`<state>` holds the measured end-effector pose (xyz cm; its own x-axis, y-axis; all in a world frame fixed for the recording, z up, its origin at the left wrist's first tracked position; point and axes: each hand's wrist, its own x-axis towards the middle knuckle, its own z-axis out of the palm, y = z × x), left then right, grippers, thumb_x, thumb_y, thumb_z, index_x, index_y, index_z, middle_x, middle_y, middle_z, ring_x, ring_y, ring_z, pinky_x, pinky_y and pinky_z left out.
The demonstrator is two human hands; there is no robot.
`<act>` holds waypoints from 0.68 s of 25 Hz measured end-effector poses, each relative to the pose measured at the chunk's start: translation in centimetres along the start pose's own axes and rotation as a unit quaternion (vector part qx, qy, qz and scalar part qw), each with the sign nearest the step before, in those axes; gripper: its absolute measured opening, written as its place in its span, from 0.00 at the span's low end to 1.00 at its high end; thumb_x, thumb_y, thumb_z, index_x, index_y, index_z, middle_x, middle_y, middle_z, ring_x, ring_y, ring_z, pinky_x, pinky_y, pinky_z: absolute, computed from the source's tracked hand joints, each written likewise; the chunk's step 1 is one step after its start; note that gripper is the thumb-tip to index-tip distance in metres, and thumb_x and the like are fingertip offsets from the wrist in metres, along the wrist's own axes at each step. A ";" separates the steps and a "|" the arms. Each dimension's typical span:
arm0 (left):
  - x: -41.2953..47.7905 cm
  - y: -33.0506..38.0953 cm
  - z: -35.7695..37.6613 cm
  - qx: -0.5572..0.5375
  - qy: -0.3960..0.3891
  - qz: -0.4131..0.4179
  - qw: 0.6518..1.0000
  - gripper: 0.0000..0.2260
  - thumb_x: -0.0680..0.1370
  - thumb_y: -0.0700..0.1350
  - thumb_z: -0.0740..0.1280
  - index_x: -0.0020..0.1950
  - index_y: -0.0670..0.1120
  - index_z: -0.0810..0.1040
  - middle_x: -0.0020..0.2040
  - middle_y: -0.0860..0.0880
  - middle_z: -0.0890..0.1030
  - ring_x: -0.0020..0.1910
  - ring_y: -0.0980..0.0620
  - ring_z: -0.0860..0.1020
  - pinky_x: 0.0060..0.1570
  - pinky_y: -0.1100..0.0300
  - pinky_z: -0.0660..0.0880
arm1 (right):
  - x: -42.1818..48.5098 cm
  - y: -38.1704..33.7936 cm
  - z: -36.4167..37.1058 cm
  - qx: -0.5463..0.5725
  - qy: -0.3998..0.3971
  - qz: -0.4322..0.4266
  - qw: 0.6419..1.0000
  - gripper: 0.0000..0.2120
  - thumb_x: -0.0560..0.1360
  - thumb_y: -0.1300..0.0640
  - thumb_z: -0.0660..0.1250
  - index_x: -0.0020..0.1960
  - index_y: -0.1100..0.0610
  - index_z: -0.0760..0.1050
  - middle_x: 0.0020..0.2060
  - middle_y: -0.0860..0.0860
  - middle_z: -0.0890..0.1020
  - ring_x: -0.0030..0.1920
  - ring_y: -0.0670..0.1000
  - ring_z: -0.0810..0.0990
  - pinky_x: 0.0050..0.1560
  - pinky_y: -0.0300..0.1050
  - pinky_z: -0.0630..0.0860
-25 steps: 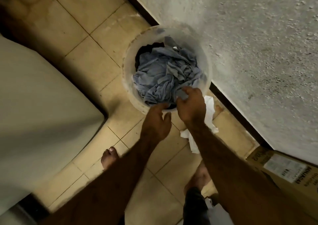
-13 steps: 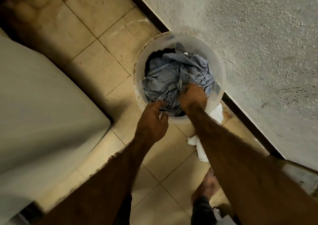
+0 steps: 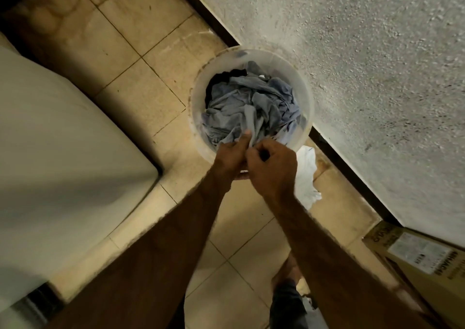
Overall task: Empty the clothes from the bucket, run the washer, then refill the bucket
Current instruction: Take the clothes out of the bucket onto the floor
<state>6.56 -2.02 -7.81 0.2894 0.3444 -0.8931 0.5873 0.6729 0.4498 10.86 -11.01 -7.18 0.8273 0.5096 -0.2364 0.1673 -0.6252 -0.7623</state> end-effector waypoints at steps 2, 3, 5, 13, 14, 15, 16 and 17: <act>0.0 0.5 0.5 -0.016 0.002 0.014 1.000 0.16 0.80 0.51 0.68 0.56 0.38 0.82 0.46 0.45 0.84 0.45 0.46 0.83 0.44 0.55 0.79 | -1.2 -0.2 -0.6 0.039 -0.019 -0.047 0.998 0.08 0.73 0.51 0.64 0.37 0.50 0.75 0.29 0.43 0.76 0.30 0.39 0.74 0.33 0.32 0.71; -0.3 0.6 0.6 -0.011 0.023 0.035 0.999 0.16 0.80 0.47 0.68 0.58 0.34 0.80 0.43 0.45 0.82 0.42 0.46 0.81 0.43 0.56 0.78 | -1.6 0.1 -0.8 0.050 -0.024 -0.056 0.997 0.08 0.72 0.49 0.63 0.36 0.50 0.74 0.29 0.43 0.75 0.30 0.40 0.73 0.33 0.33 0.70; -0.4 0.5 0.7 -0.002 0.072 0.079 0.994 0.10 0.81 0.40 0.66 0.54 0.33 0.80 0.39 0.43 0.79 0.37 0.46 0.78 0.42 0.55 0.76 | -1.7 1.1 -0.9 0.075 -0.015 -0.024 0.997 0.10 0.72 0.47 0.61 0.38 0.51 0.74 0.33 0.46 0.78 0.33 0.42 0.75 0.36 0.36 0.72; -5.8 -1.6 0.2 0.098 0.044 0.235 0.966 0.13 0.83 0.44 0.60 0.39 0.46 0.73 0.28 0.54 0.75 0.27 0.60 0.73 0.29 0.69 0.71 | 1.8 0.8 0.2 0.313 -0.133 0.338 0.877 0.23 0.78 0.41 0.66 0.63 0.57 0.77 0.53 0.55 0.85 0.49 0.56 0.86 0.43 0.52 0.84; -6.4 -1.7 -0.1 0.093 0.028 0.255 0.962 0.12 0.82 0.46 0.60 0.39 0.47 0.74 0.30 0.53 0.76 0.28 0.60 0.74 0.31 0.69 0.72 | 2.1 0.5 0.6 0.321 -0.125 0.338 0.876 0.22 0.78 0.43 0.67 0.62 0.59 0.78 0.52 0.56 0.86 0.48 0.56 0.86 0.46 0.54 0.85; -6.6 -1.9 -0.5 0.083 0.020 0.259 0.962 0.12 0.81 0.48 0.60 0.38 0.48 0.73 0.30 0.54 0.76 0.28 0.60 0.74 0.32 0.68 0.72 | 2.3 0.3 0.8 0.328 -0.115 0.341 0.873 0.20 0.78 0.46 0.68 0.60 0.60 0.79 0.50 0.56 0.86 0.46 0.55 0.86 0.47 0.54 0.85; -7.1 -1.9 -0.8 0.065 0.023 0.251 0.966 0.12 0.80 0.48 0.61 0.36 0.48 0.73 0.30 0.54 0.76 0.29 0.60 0.74 0.33 0.66 0.72 | 2.6 0.0 0.9 0.332 -0.106 0.346 0.871 0.15 0.78 0.50 0.69 0.57 0.61 0.79 0.47 0.57 0.85 0.44 0.55 0.85 0.46 0.52 0.84; -7.1 -2.2 -1.3 0.046 0.036 0.237 0.970 0.13 0.80 0.46 0.61 0.35 0.48 0.73 0.30 0.53 0.76 0.31 0.58 0.73 0.34 0.64 0.72 | 2.8 -0.1 0.8 0.324 -0.098 0.349 0.874 0.10 0.78 0.54 0.69 0.53 0.61 0.79 0.45 0.56 0.84 0.42 0.54 0.83 0.44 0.50 0.82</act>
<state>2.26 -5.10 -2.42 0.4909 0.6484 -0.5819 0.4667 0.3683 0.8041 12.71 -9.01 -8.27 0.4870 0.2690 -0.8309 -0.7335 -0.3904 -0.5564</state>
